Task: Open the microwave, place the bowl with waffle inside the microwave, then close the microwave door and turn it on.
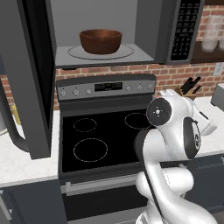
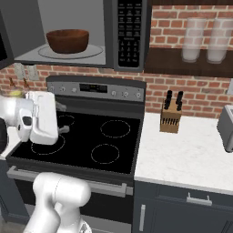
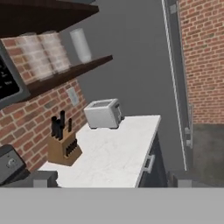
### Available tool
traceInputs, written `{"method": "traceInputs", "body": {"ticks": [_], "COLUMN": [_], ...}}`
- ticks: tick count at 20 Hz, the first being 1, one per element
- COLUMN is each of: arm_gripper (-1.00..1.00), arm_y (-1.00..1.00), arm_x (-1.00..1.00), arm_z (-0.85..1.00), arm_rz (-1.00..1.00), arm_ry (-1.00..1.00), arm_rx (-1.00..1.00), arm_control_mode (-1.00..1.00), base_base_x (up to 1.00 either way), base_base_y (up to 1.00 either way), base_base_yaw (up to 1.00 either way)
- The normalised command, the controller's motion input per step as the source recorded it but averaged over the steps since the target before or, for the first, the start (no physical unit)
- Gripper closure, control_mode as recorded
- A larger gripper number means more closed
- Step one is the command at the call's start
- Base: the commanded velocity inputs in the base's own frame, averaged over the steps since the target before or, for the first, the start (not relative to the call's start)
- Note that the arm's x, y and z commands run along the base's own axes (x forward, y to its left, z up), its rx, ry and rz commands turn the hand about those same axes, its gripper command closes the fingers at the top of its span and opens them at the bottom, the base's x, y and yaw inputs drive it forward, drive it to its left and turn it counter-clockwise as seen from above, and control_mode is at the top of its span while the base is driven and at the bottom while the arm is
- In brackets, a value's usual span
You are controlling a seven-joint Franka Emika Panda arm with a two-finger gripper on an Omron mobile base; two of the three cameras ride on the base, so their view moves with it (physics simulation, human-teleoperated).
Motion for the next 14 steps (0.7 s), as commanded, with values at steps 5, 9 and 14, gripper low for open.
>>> {"method": "traceInputs", "body": {"ticks": [5,9,14], "arm_gripper": [-1.0,-1.0,-1.0], "arm_y": [0.34,0.39,0.29], "arm_x": [0.0,0.0,0.0], "arm_z": [-0.23,-0.05,-0.21], "arm_rz": [0.0,0.0,0.0], "arm_ry": [0.0,0.0,-0.06], "arm_rx": [-0.02,0.0,-0.04], "arm_control_mode": [-1.0,-1.0,-1.0], "base_base_x": [0.0,0.0,0.0], "base_base_y": [0.0,0.0,0.0], "base_base_yaw": [0.0,0.0,0.0]}}
